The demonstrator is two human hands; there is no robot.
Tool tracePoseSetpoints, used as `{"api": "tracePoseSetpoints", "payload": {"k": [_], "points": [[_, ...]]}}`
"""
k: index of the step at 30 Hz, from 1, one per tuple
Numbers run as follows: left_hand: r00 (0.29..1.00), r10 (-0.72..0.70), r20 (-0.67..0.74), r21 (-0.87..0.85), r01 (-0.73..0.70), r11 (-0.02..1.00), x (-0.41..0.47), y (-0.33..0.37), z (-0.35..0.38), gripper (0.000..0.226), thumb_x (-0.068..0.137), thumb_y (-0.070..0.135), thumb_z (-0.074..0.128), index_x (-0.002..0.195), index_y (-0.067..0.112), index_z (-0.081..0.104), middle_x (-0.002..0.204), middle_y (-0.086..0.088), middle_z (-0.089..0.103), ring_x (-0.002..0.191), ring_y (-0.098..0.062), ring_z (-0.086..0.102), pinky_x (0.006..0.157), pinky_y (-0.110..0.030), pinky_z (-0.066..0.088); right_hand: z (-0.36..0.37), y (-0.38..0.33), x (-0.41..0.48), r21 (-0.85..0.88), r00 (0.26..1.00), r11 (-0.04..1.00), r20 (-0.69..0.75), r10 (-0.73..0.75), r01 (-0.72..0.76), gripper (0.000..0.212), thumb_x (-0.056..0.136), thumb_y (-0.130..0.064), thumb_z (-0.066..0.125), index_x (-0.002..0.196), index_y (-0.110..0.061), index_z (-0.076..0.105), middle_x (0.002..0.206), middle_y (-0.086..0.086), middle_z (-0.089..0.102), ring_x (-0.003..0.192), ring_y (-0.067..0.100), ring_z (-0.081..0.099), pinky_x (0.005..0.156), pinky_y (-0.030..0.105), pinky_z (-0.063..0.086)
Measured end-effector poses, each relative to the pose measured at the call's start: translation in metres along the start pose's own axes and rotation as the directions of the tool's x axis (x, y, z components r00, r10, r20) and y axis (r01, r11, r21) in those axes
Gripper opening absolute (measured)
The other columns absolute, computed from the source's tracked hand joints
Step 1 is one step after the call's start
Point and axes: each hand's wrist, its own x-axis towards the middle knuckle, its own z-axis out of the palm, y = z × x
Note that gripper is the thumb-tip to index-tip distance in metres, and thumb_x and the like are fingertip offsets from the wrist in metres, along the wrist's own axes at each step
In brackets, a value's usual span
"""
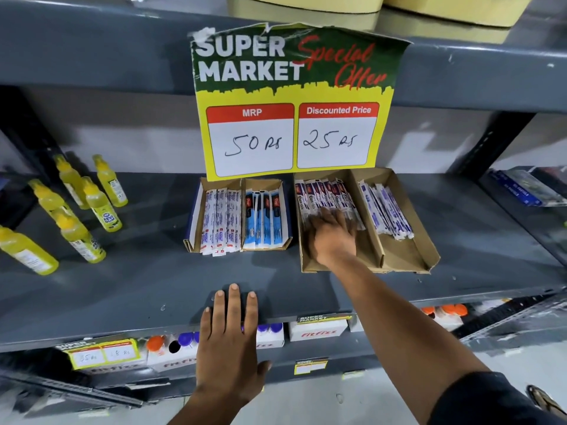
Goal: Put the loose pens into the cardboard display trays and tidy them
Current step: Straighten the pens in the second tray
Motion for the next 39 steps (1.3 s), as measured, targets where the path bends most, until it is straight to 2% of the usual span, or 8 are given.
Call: {"api": "tracePoseSetpoints", "payload": {"k": [6,10,14,20,23,27,34,39], "points": [[1.000,0.003,0.027,0.006,-0.003,1.000,-0.001,0.001,-0.002,0.129,0.022,0.063,0.084,0.133,0.007,0.051,0.138,-0.026,0.049,0.124,-0.049,0.046,0.093,-0.058,0.043,0.000,0.004,-0.001,-0.039,0.995,0.999,0.095,-0.024,0.028,0.044,0.095,-0.047,0.033,0.134,-0.033,0.047,0.154,0.000,0.026,0.143,0.031,0.010,0.114,0.059,0.008],[0.999,0.007,0.032,0.012,-0.008,1.000,-0.001,0.002,-0.003,0.129,0.020,0.063,0.085,0.132,0.006,0.052,0.136,-0.026,0.050,0.122,-0.049,0.047,0.092,-0.057,0.043,-0.003,0.004,-0.002,-0.028,0.998,1.000,0.066,0.002,0.000,0.046,0.092,-0.051,0.038,0.131,-0.029,0.049,0.154,0.004,0.027,0.143,0.031,0.011,0.114,0.059,0.010],[1.000,0.008,0.030,0.017,-0.009,1.000,0.000,0.003,-0.003,0.129,0.020,0.063,0.085,0.132,0.007,0.053,0.136,-0.026,0.050,0.122,-0.049,0.047,0.092,-0.057,0.042,-0.001,0.002,-0.002,-0.027,0.998,0.999,0.048,0.027,-0.026,0.051,0.091,-0.051,0.039,0.134,-0.023,0.045,0.151,0.008,0.029,0.141,0.034,0.014,0.113,0.059,0.012],[1.000,0.001,0.024,0.016,-0.001,1.000,-0.001,0.002,-0.002,0.129,0.024,0.063,0.085,0.135,0.007,0.048,0.140,-0.026,0.047,0.125,-0.049,0.044,0.095,-0.058,0.041,0.000,0.001,-0.006,-0.022,0.997,0.999,0.059,-0.046,0.047,0.039,0.094,-0.040,0.043,0.132,-0.038,0.051,0.158,0.009,0.018,0.145,0.034,0.006,0.115,0.058,0.008],[1.000,-0.002,0.021,0.016,0.001,1.000,-0.001,0.003,-0.003,0.130,0.022,0.062,0.085,0.134,0.007,0.050,0.138,-0.026,0.048,0.124,-0.049,0.045,0.094,-0.058,0.041,0.001,0.002,-0.007,-0.005,0.998,0.999,0.043,-0.043,0.043,0.043,0.092,-0.040,0.045,0.135,-0.035,0.048,0.155,0.011,0.022,0.144,0.033,0.008,0.114,0.059,0.009],[1.000,-0.010,0.020,0.021,0.009,1.000,-0.001,0.004,-0.003,0.130,0.021,0.064,0.085,0.133,0.007,0.051,0.137,-0.025,0.050,0.124,-0.049,0.046,0.095,-0.057,0.040,0.000,0.001,-0.001,0.026,0.996,0.996,-0.008,0.090,-0.089,0.046,0.088,-0.041,0.048,0.131,-0.023,0.051,0.151,0.009,0.031,0.143,0.034,0.014,0.113,0.062,0.011],[1.000,-0.009,0.023,0.011,0.009,1.000,0.000,0.004,-0.001,0.130,0.021,0.060,0.086,0.134,0.008,0.049,0.139,-0.024,0.048,0.125,-0.049,0.044,0.096,-0.058,0.040,-0.007,-0.005,0.006,0.194,0.961,0.941,0.055,0.270,-0.276,0.035,0.089,-0.047,0.045,0.109,-0.028,0.068,0.150,0.008,0.033,0.143,0.034,0.013,0.113,0.064,0.009],[1.000,-0.006,0.023,0.014,0.006,1.000,0.000,0.003,0.000,0.131,0.021,0.061,0.085,0.135,0.008,0.048,0.139,-0.024,0.048,0.126,-0.049,0.044,0.096,-0.057,0.038,-0.011,-0.007,0.005,0.293,0.949,0.905,0.023,0.315,-0.308,0.020,0.082,-0.041,0.059,0.095,-0.033,0.071,0.145,0.005,0.039,0.142,0.032,0.018,0.112,0.062,0.016]]}}
